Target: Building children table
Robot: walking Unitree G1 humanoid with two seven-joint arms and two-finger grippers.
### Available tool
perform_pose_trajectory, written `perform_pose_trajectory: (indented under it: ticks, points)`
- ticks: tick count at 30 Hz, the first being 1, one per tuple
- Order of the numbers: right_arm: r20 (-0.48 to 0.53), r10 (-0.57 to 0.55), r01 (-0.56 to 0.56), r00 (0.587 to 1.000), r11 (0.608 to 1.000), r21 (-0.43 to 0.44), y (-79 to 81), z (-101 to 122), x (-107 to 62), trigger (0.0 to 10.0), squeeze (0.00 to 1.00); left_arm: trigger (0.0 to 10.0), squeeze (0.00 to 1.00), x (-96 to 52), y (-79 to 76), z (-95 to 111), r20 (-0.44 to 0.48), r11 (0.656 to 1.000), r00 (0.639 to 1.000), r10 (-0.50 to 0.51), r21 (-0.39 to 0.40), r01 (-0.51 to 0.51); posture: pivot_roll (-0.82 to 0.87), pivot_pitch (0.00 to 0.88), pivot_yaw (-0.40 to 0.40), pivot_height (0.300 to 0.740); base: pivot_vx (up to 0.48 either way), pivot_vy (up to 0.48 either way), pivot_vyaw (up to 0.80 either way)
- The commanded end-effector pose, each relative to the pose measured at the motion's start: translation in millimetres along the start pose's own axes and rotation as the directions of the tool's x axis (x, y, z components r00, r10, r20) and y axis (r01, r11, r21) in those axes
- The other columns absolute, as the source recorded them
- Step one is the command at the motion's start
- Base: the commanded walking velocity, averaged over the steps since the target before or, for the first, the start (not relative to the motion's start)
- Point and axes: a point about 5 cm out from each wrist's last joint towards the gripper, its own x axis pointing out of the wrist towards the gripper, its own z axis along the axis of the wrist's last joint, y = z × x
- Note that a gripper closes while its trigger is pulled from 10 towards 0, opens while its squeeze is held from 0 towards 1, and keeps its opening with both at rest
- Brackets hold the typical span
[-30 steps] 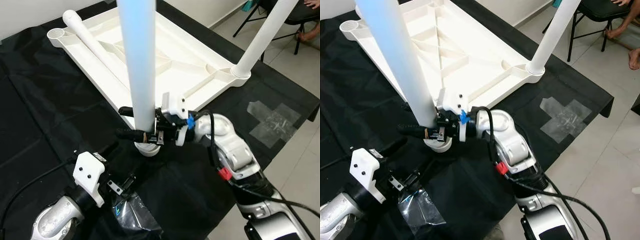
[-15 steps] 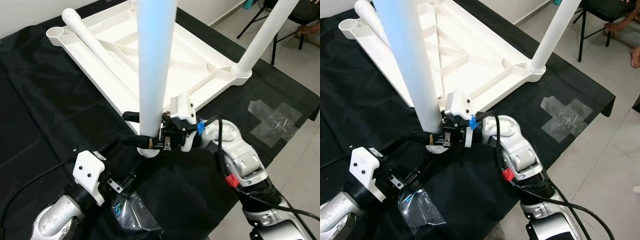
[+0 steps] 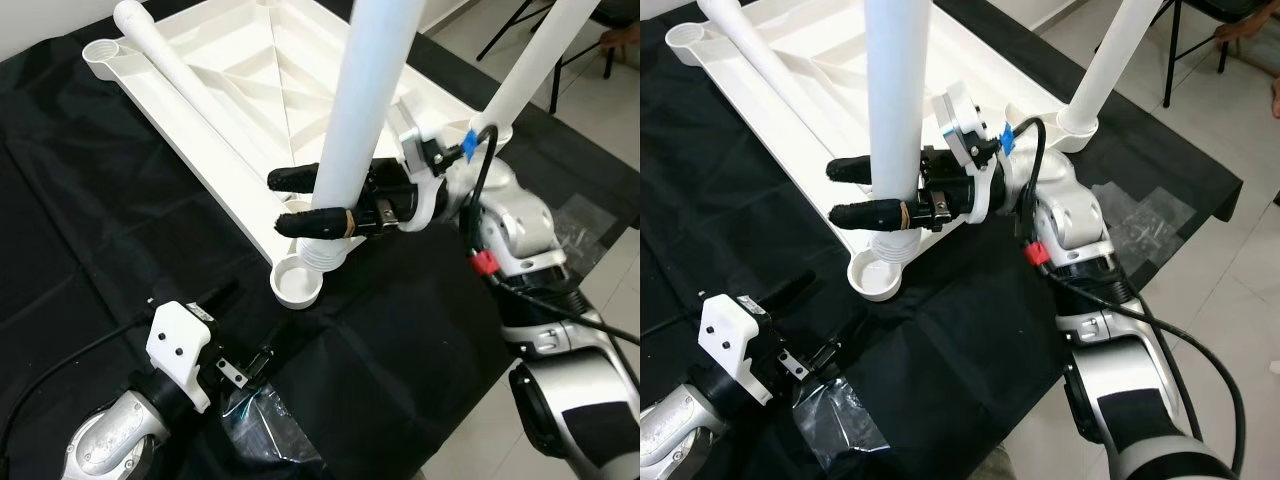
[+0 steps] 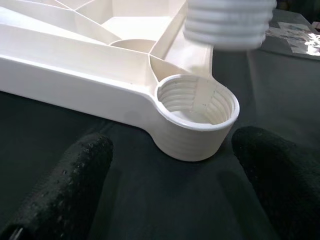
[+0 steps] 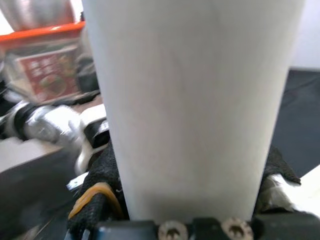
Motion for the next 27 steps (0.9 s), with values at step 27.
perform_pose_trajectory:
  ticks: [27]
  points:
    - [-0.206,0.331,-0.362,0.921,0.921,-0.142,-0.4,-5,58.1,10.0,0.0,10.0,0.0,-3.6,-11.1,4,-0.021,0.999,1.0,-0.022,-0.045,0.021,0.03,0.435,-0.04,0.74,0.0,0.0,0.0]
